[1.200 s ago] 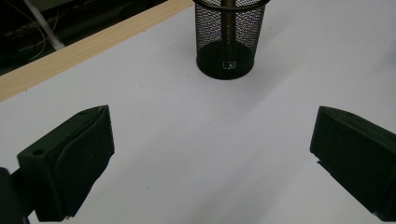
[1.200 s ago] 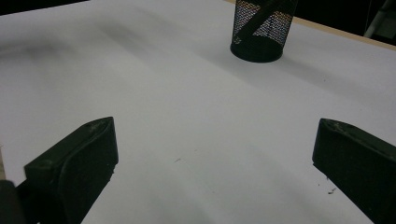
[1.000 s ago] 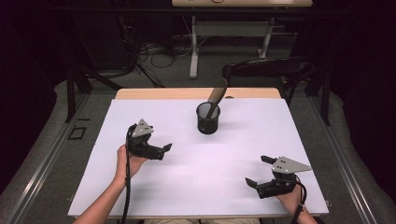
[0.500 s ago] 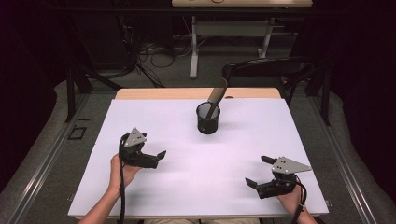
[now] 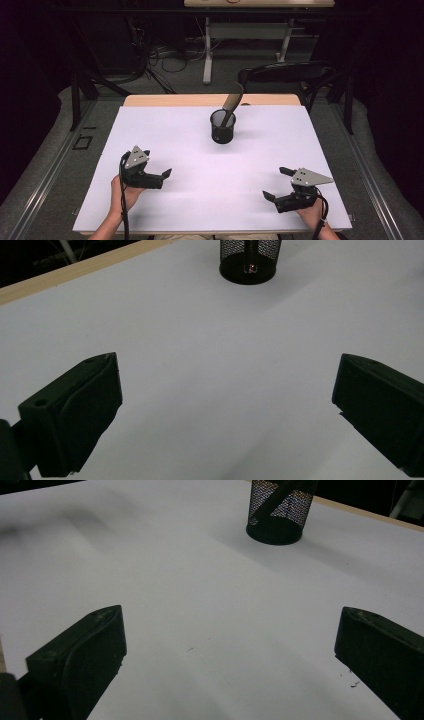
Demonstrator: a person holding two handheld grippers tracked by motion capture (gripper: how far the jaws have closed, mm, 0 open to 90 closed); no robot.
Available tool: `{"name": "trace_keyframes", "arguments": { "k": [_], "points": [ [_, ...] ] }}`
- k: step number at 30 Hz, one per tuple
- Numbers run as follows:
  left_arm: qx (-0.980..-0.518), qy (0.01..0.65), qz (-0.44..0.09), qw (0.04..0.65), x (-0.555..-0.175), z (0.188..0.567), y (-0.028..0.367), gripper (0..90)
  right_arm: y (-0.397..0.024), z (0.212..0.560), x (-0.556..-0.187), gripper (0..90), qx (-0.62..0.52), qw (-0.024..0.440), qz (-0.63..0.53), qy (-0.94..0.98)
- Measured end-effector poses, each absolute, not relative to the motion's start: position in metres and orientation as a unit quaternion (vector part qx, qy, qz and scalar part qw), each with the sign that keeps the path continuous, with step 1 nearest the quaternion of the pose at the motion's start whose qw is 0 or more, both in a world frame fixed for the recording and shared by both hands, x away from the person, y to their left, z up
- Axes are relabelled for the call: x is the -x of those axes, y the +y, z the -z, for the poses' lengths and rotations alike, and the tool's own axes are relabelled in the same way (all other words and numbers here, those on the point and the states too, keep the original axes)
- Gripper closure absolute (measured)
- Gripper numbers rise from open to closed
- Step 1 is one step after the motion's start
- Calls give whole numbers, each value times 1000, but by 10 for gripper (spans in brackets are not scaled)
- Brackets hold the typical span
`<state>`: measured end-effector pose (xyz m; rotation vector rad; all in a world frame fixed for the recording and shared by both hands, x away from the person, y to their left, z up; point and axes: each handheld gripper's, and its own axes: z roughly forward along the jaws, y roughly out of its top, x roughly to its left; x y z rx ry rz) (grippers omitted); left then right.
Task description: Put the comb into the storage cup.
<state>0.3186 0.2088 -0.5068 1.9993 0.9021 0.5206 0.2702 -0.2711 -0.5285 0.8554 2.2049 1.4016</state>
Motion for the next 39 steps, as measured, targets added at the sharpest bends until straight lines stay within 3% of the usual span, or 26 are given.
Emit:
{"name": "trace_keyframes", "arguments": {
  "k": [39],
  "points": [
    [-760,388,-258,453,-268,529,237,0,-271,529,-270,0,-305,194,-500,787]
  ]
}}
